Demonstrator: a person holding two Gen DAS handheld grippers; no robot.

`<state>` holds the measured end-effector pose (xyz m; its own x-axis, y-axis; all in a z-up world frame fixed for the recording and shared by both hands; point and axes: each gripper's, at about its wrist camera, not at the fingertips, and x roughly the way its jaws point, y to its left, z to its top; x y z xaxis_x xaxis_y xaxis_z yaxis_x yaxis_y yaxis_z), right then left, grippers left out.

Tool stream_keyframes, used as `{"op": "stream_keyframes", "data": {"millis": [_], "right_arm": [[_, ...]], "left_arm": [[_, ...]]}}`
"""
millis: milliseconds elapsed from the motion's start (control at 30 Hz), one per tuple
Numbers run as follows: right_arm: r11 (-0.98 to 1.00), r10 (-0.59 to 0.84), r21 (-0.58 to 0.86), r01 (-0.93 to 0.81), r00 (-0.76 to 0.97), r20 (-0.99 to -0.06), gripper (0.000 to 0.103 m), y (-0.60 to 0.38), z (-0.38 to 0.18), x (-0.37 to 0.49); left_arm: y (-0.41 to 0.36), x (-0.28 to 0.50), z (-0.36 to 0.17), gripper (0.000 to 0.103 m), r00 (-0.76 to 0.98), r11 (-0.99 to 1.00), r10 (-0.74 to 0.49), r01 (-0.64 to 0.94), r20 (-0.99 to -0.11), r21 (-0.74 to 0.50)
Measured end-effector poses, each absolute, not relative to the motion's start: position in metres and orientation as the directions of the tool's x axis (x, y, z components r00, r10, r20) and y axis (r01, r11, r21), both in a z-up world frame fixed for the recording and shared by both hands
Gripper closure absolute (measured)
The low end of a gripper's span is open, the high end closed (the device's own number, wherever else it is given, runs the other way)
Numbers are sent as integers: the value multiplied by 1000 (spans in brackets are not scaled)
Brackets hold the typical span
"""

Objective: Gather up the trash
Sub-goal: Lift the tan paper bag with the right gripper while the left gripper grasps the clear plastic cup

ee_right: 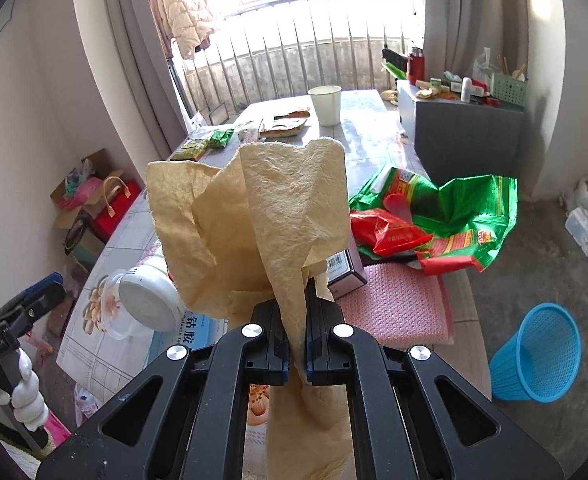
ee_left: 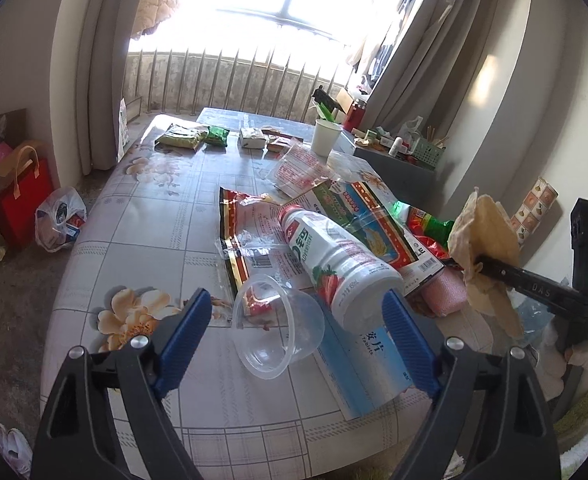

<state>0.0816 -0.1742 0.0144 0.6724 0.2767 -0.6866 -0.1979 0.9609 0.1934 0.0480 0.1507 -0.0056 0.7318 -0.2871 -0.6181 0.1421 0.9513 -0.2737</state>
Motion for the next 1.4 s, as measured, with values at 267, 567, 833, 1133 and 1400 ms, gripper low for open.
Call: {"op": "stream_keyframes", "data": {"millis": [267, 567, 833, 1133, 1400], "right_arm": [[959, 281, 193, -205, 663, -694, 99, -169, 12, 88], [960, 280, 195, -202, 650, -707, 99, -167, 9, 89], [956, 292, 201, -212, 658, -695, 99, -165, 12, 86], [951, 310, 210, -229, 678, -666, 99, -163, 20, 84], [943, 331, 221, -247, 698, -635, 99, -166, 28, 75]], "left_arm": [[140, 67, -52, 47, 638, 948, -312, 159, -704, -276], [145, 74, -59, 88, 627, 930, -361, 181, -691, -321], [146, 60, -46, 98, 660, 939, -336, 181, -672, -292], [159, 41, -11, 98, 720, 955, -277, 134, -637, -263], [153, 25, 28, 98, 772, 957, -269, 150, -576, -247]]}}
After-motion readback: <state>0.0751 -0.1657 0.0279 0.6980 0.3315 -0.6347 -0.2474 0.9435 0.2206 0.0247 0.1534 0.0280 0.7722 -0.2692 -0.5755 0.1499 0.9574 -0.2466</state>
